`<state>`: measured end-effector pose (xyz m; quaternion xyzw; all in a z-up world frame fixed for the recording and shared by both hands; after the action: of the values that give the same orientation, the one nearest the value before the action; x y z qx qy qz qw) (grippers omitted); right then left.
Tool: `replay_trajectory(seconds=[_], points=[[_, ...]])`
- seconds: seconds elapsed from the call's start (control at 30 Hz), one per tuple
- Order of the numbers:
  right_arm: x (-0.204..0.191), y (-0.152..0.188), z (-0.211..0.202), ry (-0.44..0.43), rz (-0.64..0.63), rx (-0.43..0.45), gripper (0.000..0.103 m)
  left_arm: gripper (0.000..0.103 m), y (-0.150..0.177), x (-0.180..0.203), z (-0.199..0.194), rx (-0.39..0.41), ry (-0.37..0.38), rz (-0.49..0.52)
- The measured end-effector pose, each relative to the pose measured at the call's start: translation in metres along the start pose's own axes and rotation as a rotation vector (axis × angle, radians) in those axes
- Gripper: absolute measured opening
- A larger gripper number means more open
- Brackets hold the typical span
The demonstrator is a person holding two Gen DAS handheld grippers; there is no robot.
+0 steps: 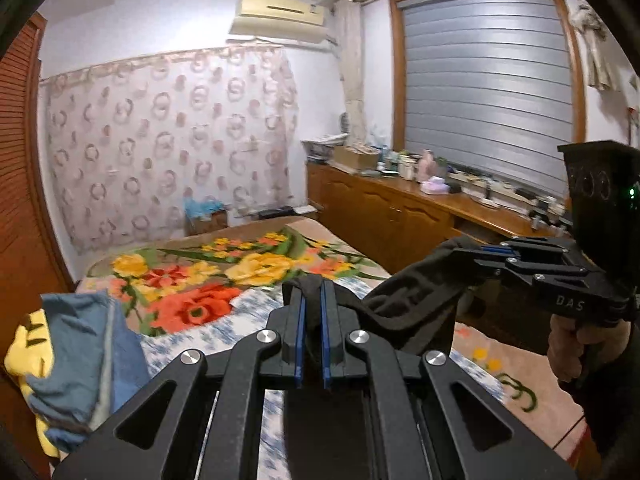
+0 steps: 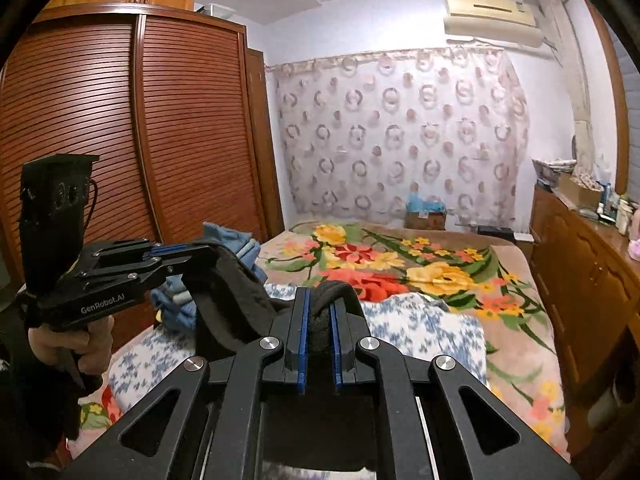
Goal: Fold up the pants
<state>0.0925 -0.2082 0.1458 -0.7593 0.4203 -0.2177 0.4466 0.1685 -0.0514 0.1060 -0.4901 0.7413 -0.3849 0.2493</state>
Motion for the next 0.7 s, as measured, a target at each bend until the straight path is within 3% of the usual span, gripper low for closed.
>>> replay_trajectory(seconds=[0.13,0.27,0.4,0.53,0.7], points=[[0.021,-0.045,0.039,0.011,0.032,0.027,0.009,0.007,-0.03,-0.028,0.003,0.046,-0.108,-0.008],[0.014,-0.063,0.062,0.01,0.034,0.074,0.009,0.007,-0.041,-0.044,-0.002,0.073,-0.149,-0.01],[0.006,-0.03,0.093,0.014,0.006,0.0,0.009,0.007,-0.001,-0.052,0.018,-0.01,-0.158,-0.019],[0.007,0.012,0.143,0.031,-0.011,-0.139,0.009,0.007,0.047,-0.049,0.049,-0.121,-0.146,-0.019],[0.011,0.025,0.173,0.024,-0.017,-0.211,0.009,0.007,0.075,-0.041,0.064,-0.186,-0.108,-0.037]])
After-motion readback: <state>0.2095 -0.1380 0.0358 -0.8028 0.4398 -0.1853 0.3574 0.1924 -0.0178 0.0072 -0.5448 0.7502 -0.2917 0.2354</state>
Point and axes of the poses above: each gripper's, at about its wrist camera, not at the fingertips, and z roughly the way its jaws point, x to its right, y to its underside, the point moved 3 cm from there along z, roughly the way its jaws point, and after that the axes turned 12 degrees about -x, right-handed, at the moved point
